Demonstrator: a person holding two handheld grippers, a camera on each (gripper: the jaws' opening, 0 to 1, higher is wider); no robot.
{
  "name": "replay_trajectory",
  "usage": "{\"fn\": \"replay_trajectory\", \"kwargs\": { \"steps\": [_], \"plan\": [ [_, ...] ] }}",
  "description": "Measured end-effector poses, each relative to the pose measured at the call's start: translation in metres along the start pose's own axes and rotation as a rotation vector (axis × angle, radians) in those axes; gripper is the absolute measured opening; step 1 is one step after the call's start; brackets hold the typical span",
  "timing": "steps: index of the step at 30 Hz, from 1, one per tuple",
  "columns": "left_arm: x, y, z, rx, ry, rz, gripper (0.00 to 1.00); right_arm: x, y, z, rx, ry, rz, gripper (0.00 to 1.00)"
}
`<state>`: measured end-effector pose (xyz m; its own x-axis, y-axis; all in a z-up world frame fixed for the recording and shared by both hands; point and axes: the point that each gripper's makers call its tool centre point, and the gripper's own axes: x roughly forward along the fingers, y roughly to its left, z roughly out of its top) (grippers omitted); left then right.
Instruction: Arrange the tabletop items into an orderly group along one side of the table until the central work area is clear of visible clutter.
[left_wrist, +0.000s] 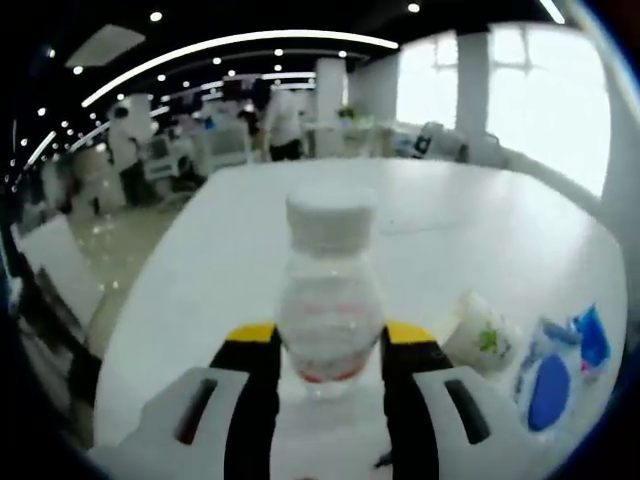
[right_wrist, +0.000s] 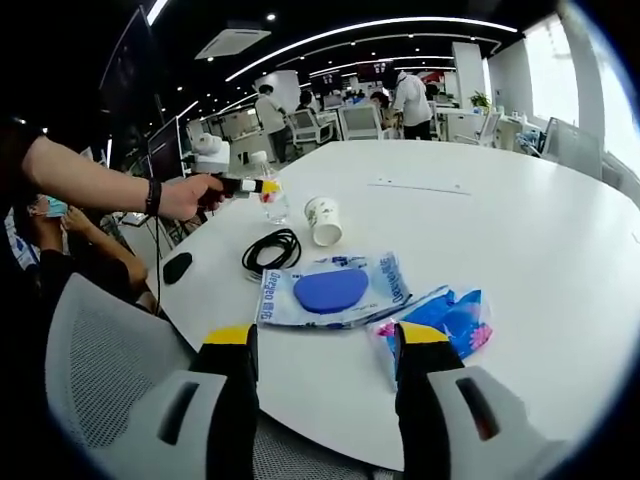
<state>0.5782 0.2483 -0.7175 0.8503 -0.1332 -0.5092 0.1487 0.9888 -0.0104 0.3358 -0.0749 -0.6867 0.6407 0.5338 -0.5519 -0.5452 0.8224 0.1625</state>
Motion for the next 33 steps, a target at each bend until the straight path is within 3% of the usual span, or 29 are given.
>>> {"fn": "replay_trajectory", "kwargs": {
  "steps": [3, 4, 11, 22, 33],
  "plan": [
    [0.000, -0.004, -0.001, -0.023, -0.001, -0.014, 0.75, 0.000, -0.001, 0.000, 0.000, -0.003, -0.003, 0.54],
    [-0.002, -0.004, -0.001, -0.028, -0.002, -0.010, 0.81, 0.000, -0.001, 0.001, 0.002, -0.004, -0.004, 0.54],
    [-0.012, -0.015, -0.016, 0.003, 0.033, -0.051, 0.80, 0.000, -0.001, 0.001, 0.001, -0.006, -0.003, 0.54],
    [-0.032, -0.023, -0.025, 0.001, 0.022, -0.057, 0.81, 0.000, 0.000, 0.002, -0.002, -0.013, 0.001, 0.54],
    [-0.055, -0.029, -0.050, -0.026, 0.043, -0.050, 0.80, -0.001, 0.003, 0.001, -0.013, -0.016, 0.013, 0.54]
  ]
}}
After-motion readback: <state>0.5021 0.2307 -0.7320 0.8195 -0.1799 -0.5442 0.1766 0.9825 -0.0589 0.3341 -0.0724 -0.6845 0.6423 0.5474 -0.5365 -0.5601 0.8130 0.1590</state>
